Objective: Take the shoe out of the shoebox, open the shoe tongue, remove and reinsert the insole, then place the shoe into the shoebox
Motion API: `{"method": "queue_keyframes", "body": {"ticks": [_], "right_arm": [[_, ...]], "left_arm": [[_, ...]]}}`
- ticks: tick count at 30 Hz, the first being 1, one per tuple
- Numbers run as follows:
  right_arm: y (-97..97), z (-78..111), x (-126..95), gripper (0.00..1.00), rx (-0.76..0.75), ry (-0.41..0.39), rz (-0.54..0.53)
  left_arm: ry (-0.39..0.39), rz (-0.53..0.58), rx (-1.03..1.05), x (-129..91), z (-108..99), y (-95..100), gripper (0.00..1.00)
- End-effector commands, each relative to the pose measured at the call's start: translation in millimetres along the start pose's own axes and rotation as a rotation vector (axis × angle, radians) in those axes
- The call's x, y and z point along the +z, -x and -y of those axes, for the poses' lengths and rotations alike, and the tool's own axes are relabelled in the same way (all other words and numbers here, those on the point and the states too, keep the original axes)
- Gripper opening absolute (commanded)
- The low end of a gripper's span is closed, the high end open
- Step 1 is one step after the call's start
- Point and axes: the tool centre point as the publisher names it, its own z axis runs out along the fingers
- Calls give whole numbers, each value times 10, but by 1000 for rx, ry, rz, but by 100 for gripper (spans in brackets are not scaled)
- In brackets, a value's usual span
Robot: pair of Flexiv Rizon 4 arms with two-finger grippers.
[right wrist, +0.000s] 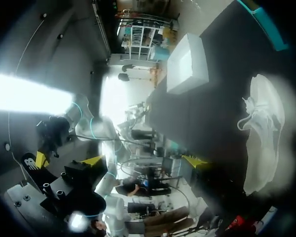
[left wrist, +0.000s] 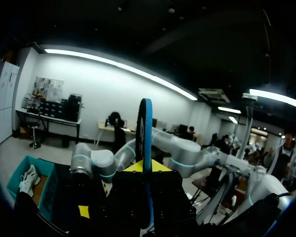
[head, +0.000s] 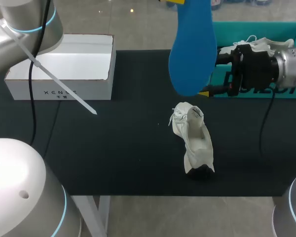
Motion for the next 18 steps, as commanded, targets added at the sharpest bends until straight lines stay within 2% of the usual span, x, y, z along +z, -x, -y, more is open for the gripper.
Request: {"method": "queue_keyframes", "body": {"ticks": [1,7,18], "right_arm": [[23,-12,66,100,-2,15,-19],[43,-201,36,100,16,60,-26],[-141,-578,-15,100,17,75,-23]], "left_arm": [[1,2,-1,2,-4,-11,0],[1,2,-1,2,-4,-11,0],[1,2,-1,2,-4,-11,0]]}}
